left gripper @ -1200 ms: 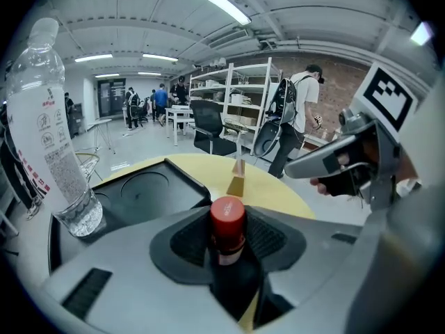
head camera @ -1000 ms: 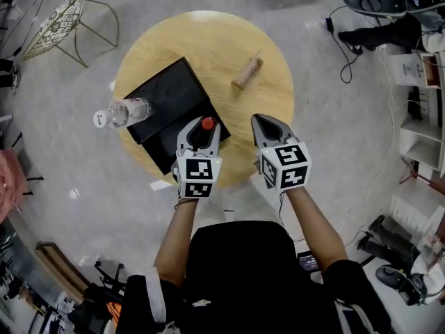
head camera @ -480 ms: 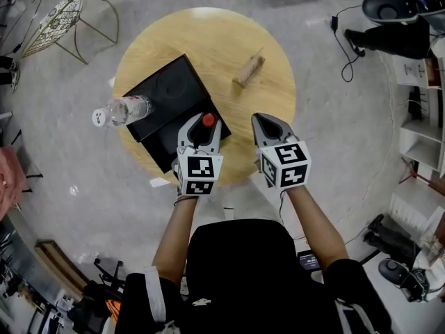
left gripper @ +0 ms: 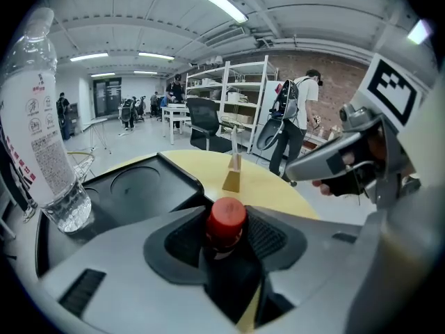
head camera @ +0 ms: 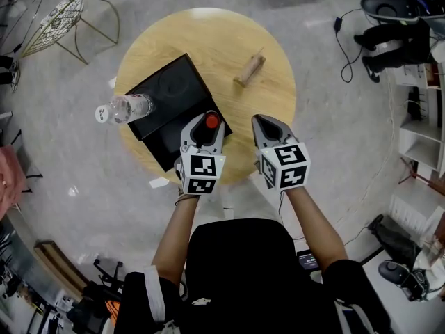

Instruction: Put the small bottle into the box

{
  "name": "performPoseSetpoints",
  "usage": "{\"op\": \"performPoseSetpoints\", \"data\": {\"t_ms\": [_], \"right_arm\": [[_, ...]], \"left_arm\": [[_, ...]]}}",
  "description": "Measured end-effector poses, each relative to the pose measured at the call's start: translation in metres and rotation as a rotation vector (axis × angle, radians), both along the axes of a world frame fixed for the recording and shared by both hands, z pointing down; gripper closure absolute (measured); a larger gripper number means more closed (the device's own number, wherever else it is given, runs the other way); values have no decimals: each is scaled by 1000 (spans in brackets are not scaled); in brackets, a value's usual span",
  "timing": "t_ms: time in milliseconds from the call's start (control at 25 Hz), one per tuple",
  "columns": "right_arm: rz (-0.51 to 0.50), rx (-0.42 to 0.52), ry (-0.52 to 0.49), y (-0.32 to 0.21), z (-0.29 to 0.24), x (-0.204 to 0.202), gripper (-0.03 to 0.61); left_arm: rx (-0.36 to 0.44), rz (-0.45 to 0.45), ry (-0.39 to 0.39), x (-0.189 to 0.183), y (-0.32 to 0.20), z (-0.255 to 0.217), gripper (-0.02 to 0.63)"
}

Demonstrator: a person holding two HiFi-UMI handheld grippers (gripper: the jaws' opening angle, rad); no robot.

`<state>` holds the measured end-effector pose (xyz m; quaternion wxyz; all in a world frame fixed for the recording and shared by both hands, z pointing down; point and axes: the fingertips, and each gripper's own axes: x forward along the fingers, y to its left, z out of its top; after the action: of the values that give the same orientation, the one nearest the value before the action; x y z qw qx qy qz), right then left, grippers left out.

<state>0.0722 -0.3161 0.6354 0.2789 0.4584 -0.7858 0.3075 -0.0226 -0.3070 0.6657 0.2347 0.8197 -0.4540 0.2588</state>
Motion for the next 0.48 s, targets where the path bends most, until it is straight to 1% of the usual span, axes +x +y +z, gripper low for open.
{"op": "performPoseSetpoints", "data": {"t_ms": [120,480], "right_arm": [[5,1,-1,3,-3,0,577],[12,3,-4,3,-4,-1,577]], "left_arm": [[0,3,4,1,2,-3,436],[-1,10,11,-2,2,-4,411]]}}
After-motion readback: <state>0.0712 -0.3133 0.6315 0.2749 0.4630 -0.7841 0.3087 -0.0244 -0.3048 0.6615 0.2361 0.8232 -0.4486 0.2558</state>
